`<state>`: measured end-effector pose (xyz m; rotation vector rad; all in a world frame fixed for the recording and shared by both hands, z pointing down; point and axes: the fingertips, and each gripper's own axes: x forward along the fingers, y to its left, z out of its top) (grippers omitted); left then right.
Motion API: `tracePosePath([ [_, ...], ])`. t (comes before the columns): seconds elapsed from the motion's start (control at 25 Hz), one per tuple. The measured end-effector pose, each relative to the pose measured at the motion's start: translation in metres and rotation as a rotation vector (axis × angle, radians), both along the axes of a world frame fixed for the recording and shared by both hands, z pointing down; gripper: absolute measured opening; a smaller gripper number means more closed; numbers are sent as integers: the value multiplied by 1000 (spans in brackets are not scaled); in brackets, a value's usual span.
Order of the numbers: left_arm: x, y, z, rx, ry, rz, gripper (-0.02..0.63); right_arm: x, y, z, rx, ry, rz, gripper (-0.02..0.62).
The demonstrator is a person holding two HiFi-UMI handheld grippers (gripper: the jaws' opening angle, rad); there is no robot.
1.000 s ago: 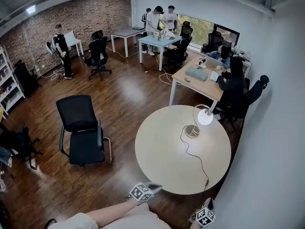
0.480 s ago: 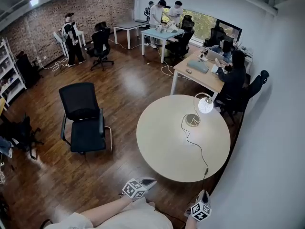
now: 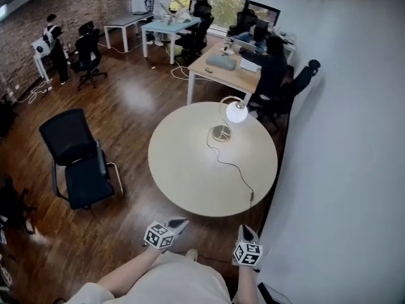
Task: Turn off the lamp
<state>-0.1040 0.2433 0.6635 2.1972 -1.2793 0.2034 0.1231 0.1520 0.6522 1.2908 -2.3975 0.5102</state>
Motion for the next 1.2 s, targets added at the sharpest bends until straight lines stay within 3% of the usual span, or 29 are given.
tracePosePath([
  [0.08, -7, -5, -1, 1, 1, 25, 0, -3, 3, 8, -15, 13, 26, 11],
  [0.2, -2, 3, -32, -8, 20, 96, 0, 1, 22, -19, -9, 64, 85, 17],
  [0.32, -26, -2, -48, -1, 9, 85, 0, -24, 8, -39, -5, 89, 59, 31],
  [0.48, -50, 4, -45, -58, 12, 165, 2, -51, 30, -35, -61, 161, 58, 103],
  [0.64, -68, 7, -39, -84, 4, 202, 3, -77, 30, -41, -53, 227, 33, 107],
  [0.88, -86, 1, -35, -96, 8, 214, 3, -98, 28, -35, -67, 280, 13, 109],
  [1.2, -90, -4, -29, -119, 21, 226, 3, -92, 32, -30, -62, 287, 42, 107],
])
